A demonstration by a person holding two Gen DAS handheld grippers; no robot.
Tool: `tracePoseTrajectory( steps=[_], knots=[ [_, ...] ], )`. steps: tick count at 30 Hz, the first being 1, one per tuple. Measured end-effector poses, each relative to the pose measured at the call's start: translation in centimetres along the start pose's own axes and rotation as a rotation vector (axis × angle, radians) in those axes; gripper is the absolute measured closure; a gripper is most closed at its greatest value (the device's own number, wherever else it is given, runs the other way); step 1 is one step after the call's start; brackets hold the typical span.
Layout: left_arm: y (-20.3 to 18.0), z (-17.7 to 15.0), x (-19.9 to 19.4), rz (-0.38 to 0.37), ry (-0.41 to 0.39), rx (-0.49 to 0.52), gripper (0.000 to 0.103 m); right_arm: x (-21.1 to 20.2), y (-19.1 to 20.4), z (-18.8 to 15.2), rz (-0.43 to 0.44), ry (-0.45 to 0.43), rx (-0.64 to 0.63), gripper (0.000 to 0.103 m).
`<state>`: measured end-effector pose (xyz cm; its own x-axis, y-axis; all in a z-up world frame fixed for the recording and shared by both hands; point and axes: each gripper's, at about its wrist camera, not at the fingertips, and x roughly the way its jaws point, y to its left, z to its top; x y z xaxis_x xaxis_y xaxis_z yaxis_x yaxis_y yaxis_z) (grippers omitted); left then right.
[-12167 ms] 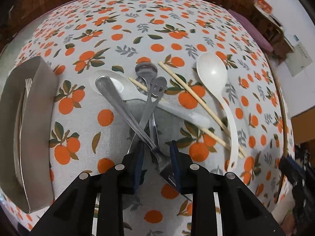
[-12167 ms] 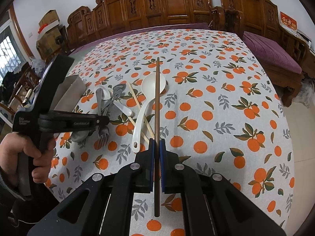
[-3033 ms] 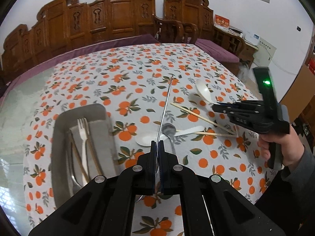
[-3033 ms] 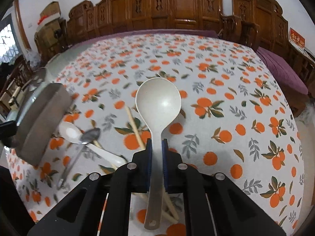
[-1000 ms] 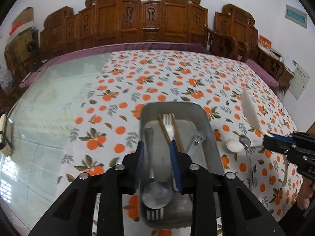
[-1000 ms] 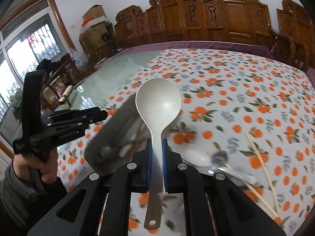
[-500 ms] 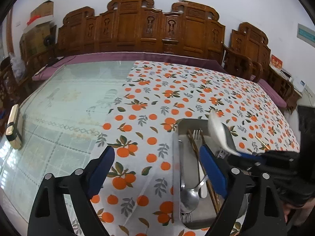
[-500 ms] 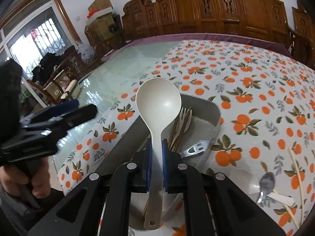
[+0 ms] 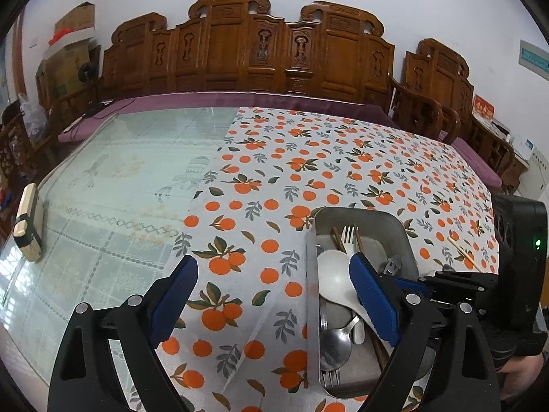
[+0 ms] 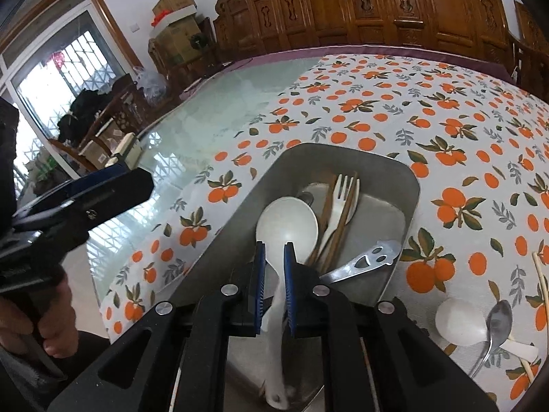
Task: Organize utensils
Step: 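Carry the white ladle into the grey tray and release it with the right gripper, then move the left gripper to the pile and grasp a metal spoon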
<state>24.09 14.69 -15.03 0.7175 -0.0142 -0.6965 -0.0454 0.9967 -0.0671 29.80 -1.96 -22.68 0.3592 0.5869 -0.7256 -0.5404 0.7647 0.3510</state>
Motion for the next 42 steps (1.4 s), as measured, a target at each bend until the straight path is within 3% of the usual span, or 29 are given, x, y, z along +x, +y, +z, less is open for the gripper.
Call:
tracePoseTrajectory(
  steps=[4,11,14,22,30,36,42],
  knots=[
    [-0.4,0.0,-0.2,-0.009,-0.004,0.005,0.017,-1.4,-0.1,0.0,-0.001,-0.019,-0.020,0.089],
    [-2.7,-0.1,-0.9,-0.041,-0.019,0.037,0.017,-7.9,-2.3,-1.2,-0.096,-0.099,-0.090,0.089],
    [-4.2,-0.2,-1.3,-0.073,-0.025,0.050,0.017,-11.3,-4.4,-2.2,-0.161,-0.120,-0.110,0.089],
    [-9.5,-0.8,-1.8,-0.144,-0.024,0.104,0.017,-15.6,-11.0,-5.9,-0.319,-0.096,-0.087,0.089],
    [-15.4,-2.5,-1.7,-0.225,-0.004,0.190,0.036,-15.5,-15.4,-8.7,-0.335,-0.074,0.017,0.089],
    [-19.4,-4.4,-0.2,-0.243,0.041,0.276,0.042,-13.5,-17.7,-9.4,-0.385,-0.020,0.038,0.088],
    [-21.6,-5.9,1.7,-0.248,0.091,0.328,0.044,-14.5,-19.0,-9.2,-0.389,-0.054,0.063,0.088]
  ],
)
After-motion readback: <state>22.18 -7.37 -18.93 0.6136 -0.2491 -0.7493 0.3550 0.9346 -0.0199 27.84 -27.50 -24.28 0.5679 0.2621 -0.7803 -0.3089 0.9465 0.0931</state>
